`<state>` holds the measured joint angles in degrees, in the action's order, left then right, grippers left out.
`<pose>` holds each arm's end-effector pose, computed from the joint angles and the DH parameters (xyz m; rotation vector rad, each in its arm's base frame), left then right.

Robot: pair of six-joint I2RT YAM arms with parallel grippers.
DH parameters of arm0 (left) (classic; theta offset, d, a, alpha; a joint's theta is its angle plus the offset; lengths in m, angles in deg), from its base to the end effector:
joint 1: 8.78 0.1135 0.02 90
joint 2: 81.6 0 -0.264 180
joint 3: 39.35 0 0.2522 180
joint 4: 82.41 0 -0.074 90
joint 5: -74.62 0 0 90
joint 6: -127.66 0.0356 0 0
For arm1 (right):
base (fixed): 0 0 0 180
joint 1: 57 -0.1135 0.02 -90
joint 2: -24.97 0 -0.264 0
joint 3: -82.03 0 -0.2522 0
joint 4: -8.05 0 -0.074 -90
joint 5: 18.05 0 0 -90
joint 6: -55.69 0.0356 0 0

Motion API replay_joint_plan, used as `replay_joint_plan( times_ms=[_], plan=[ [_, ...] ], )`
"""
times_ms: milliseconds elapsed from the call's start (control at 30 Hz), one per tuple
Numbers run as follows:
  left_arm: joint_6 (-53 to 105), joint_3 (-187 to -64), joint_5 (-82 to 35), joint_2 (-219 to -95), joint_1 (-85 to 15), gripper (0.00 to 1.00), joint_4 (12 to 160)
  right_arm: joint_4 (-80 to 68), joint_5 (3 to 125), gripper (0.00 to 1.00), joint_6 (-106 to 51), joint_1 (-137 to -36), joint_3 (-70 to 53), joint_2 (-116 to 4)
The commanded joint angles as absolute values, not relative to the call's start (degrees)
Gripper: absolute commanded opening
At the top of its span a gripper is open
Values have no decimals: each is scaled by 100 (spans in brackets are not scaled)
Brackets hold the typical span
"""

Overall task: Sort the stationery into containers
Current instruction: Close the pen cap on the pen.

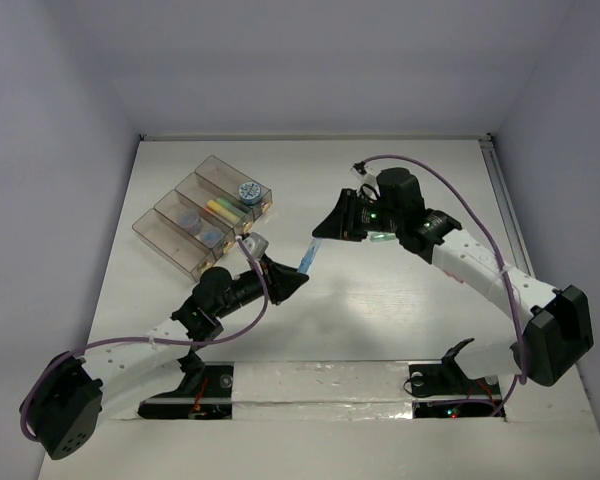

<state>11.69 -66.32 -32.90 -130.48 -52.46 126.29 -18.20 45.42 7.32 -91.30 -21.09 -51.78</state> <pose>0.1282 -0.1373 0.2310 0.5057 1.4940 -1.1960 0.2444 0.1860 0.3244 -0.1827 2.2240 1.2570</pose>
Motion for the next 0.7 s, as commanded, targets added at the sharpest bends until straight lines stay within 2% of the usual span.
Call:
replay_joint_plan(
  times_ms=[0, 433, 667],
  plan=[
    [1165, -6797, -3507, -12923, -5308, 0, 13006, -1792, 4444, 18, 419, -9057, -1855, -5228],
    [989, -7078, -2945, -12879, -5308, 0, 12681, -1820, 4215, 15, 471, -9057, -2119, -5220],
    [945, -7227, -3032, -13081, -5308, 0, 12821, -1740, 4242, 15, 498, -9224, -2215, -5351]
  ],
)
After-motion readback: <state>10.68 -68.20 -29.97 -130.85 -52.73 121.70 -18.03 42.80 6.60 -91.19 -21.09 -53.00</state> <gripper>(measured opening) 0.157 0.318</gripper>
